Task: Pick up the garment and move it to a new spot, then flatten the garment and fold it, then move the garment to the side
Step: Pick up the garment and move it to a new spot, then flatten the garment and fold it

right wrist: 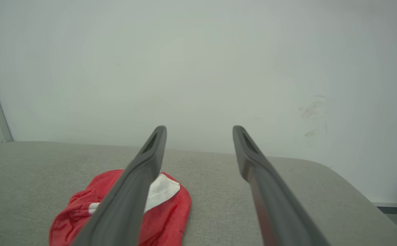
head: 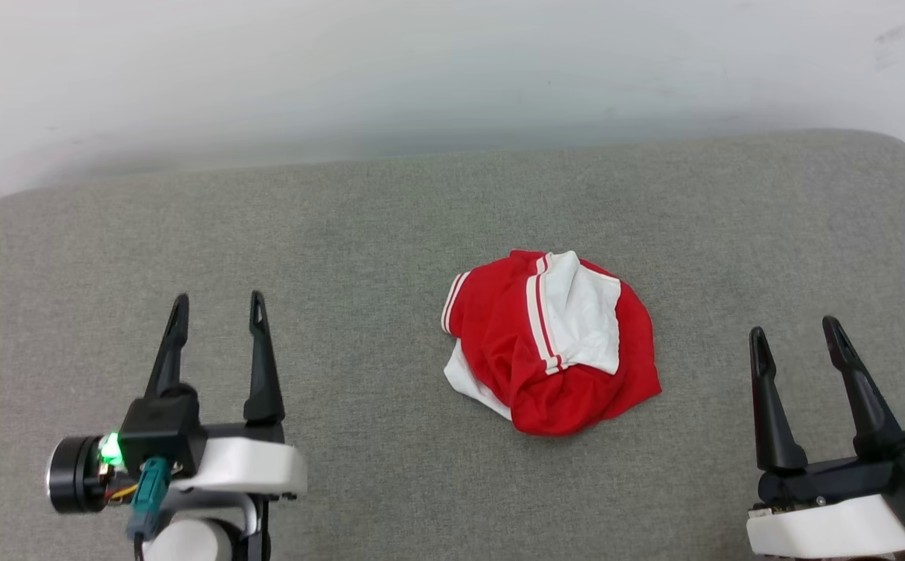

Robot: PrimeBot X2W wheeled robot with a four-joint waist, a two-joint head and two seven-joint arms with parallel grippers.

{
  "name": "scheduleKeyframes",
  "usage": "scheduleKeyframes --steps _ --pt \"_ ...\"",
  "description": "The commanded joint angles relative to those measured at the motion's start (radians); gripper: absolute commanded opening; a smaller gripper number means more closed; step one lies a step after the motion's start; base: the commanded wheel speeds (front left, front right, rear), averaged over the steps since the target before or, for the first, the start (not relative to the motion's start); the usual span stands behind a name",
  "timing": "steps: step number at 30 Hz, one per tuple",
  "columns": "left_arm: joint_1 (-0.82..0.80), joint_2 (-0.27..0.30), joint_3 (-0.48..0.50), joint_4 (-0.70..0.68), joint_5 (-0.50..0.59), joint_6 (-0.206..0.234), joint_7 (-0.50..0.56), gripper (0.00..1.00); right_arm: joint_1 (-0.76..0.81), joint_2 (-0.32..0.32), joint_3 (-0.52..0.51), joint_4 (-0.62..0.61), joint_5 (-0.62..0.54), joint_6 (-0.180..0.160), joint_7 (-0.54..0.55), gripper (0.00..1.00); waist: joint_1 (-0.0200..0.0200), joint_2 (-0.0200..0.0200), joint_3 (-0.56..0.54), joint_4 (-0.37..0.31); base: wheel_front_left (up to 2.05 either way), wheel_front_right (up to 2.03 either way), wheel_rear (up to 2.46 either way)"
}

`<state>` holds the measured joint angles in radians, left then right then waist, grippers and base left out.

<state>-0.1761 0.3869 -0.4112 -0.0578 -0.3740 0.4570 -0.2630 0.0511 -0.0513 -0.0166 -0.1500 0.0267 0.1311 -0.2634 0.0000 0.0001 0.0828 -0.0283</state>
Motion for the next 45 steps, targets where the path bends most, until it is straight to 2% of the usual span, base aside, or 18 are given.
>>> scheduleKeyframes --steps 1,9,12,21,33,36,38,42,45 --pt "0.055 -0.028 0.051 -0.01 0.039 -0.017 -0.002 1.0 0.018 0.002 -0.003 0.009 0.015 -0.001 -0.002 1.0 0.0 -0.0001 -0.012 0.005 0.0 0.0 0.0" --pt "0.208 -0.131 0.174 -0.004 0.13 -0.098 -0.003 1.0 0.055 0.002 0.006 0.042 0.054 -0.001 -0.002 1.0 0.0 -0.0001 -0.057 0.003 0.0 0.0 0.0" --pt "0.25 -0.165 0.215 0.003 0.169 -0.142 -0.003 1.0 0.078 0.002 0.008 0.059 0.078 -0.001 -0.002 1.0 0.0 -0.0001 -0.068 0.004 0.0 0.0 0.0" --pt "0.299 -0.219 0.261 0.02 0.242 -0.239 -0.003 1.0 0.111 0.002 0.005 0.085 0.105 -0.001 -0.002 1.0 0.0 -0.0001 -0.081 0.009 0.0 0.0 0.0" --pt "0.313 -0.259 0.308 0.048 0.286 -0.293 -0.003 1.0 0.119 0.002 0.01 0.094 0.106 -0.001 -0.002 1.0 0.0 -0.0001 -0.081 0.011 0.0 0.0 0.0" --pt "0.314 -0.267 0.318 0.05 0.294 -0.303 -0.003 1.0 0.097 0.001 -0.026 0.08 0.122 -0.001 -0.002 1.0 0.0 -0.0001 -0.08 0.014 0.0 0.0 0.0" --pt "0.31 -0.273 0.324 0.05 0.299 -0.307 -0.003 1.0 0.068 0.001 -0.052 0.063 0.128 -0.001 -0.002 1.0 0.0 -0.0001 -0.077 0.017 0.0 0.0 0.0" --pt "0.297 -0.283 0.334 0.049 0.307 -0.317 -0.003 1.0 -0.022 0.001 -0.074 0.011 0.066 -0.001 -0.002 1.0 0.0 -0.0001 -0.067 0.021 0.0 0.0 0.0" --pt "0.284 -0.289 0.34 0.047 0.311 -0.324 -0.003 1.0 -0.131 -0.035 -0.064 -0.022 0.037 -0.001 -0.002 1.0 0.0 -0.0001 -0.049 0.021 0.0 0.0 0.0"
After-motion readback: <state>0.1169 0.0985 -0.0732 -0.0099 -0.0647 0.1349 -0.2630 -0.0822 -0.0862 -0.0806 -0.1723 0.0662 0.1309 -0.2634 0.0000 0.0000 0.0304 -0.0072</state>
